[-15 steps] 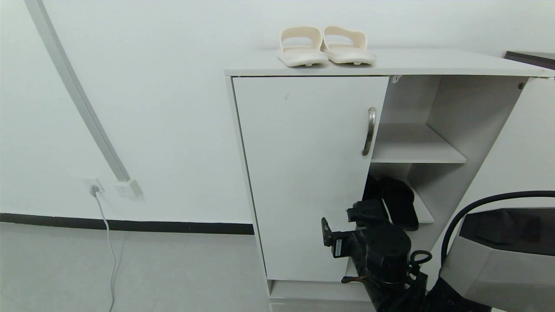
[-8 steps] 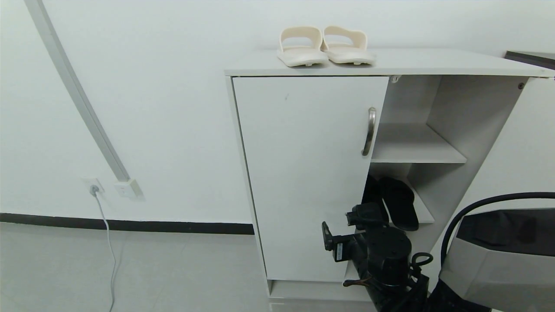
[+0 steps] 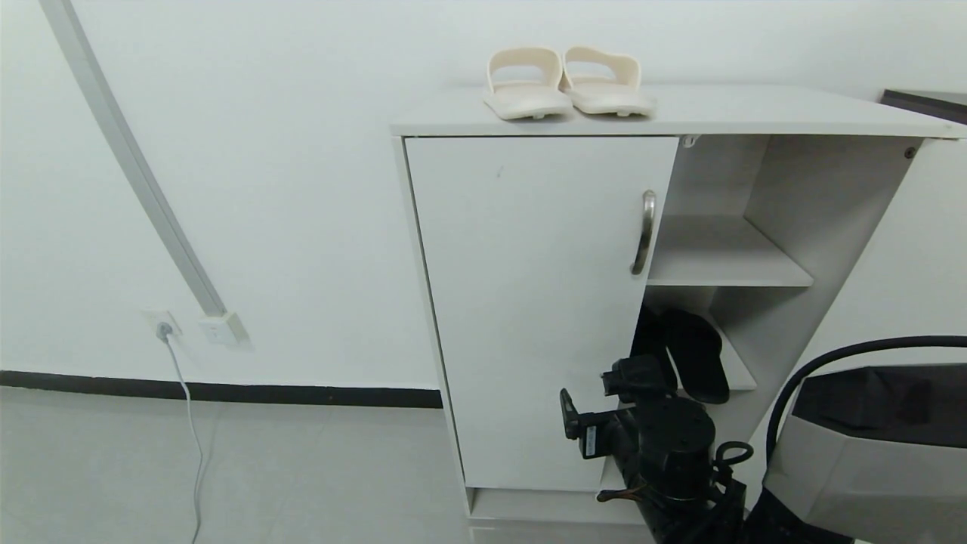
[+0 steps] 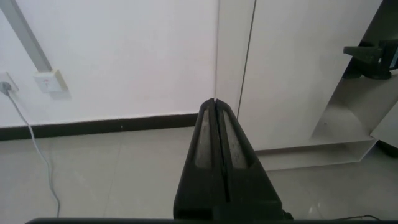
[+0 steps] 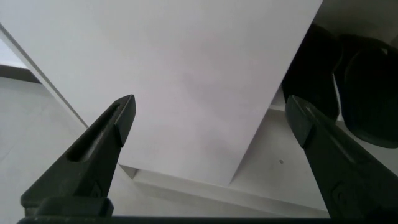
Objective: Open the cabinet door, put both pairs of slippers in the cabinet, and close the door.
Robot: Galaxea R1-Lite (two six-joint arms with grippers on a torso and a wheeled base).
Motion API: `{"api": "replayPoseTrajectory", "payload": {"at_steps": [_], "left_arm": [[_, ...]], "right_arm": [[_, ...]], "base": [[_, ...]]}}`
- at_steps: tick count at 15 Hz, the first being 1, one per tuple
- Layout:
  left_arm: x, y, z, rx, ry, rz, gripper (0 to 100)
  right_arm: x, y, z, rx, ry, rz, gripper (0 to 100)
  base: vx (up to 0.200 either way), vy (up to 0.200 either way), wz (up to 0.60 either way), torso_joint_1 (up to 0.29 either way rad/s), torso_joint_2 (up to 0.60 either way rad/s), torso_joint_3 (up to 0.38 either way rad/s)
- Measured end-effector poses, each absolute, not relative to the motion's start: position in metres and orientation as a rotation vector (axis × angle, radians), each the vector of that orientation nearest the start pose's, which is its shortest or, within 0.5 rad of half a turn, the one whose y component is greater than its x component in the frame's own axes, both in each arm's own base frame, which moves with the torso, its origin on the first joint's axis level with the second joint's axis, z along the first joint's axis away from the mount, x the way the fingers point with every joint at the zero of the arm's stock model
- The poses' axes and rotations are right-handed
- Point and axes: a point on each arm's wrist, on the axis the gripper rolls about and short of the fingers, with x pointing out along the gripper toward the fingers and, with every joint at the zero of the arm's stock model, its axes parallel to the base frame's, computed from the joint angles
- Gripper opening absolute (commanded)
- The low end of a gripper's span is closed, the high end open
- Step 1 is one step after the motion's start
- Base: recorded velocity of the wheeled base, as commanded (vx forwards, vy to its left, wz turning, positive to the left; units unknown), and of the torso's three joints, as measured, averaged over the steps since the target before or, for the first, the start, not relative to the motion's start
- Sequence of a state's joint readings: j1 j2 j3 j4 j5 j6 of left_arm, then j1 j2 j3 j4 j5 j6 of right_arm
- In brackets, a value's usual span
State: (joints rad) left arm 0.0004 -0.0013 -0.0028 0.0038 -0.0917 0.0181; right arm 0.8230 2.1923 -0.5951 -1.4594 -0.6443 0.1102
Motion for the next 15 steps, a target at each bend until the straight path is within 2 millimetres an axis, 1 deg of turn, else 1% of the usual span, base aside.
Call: {"api": "replayPoseTrajectory", "payload": {"at_steps": [4, 7, 15], "left_arm": [[-0.0232, -0.0021, 0.076, 0.019, -0.002, -0.091, 0], [-0.0232, -0.0021, 0.076, 0.019, -0.002, -0.091, 0], [-0.0232, -0.0021, 0.0759, 0.019, -0.002, -0.091, 0]], "right_arm": [[0.2426, 0.2412, 0.0549, 0.026, 0.104, 0.172, 100], [0.2427, 0.2411, 0.0551, 0.03, 0.1, 0.173, 100], [0.2438, 0.2404, 0.053, 0.027, 0.103, 0.168, 100]], "base": [[0.0, 0.0, 0.0, 0.055, -0.42, -0.348], [0.0, 0.0, 0.0, 0.116, -0.45, -0.344], [0.0, 0.0, 0.0, 0.16, -0.47, -0.319]]}}
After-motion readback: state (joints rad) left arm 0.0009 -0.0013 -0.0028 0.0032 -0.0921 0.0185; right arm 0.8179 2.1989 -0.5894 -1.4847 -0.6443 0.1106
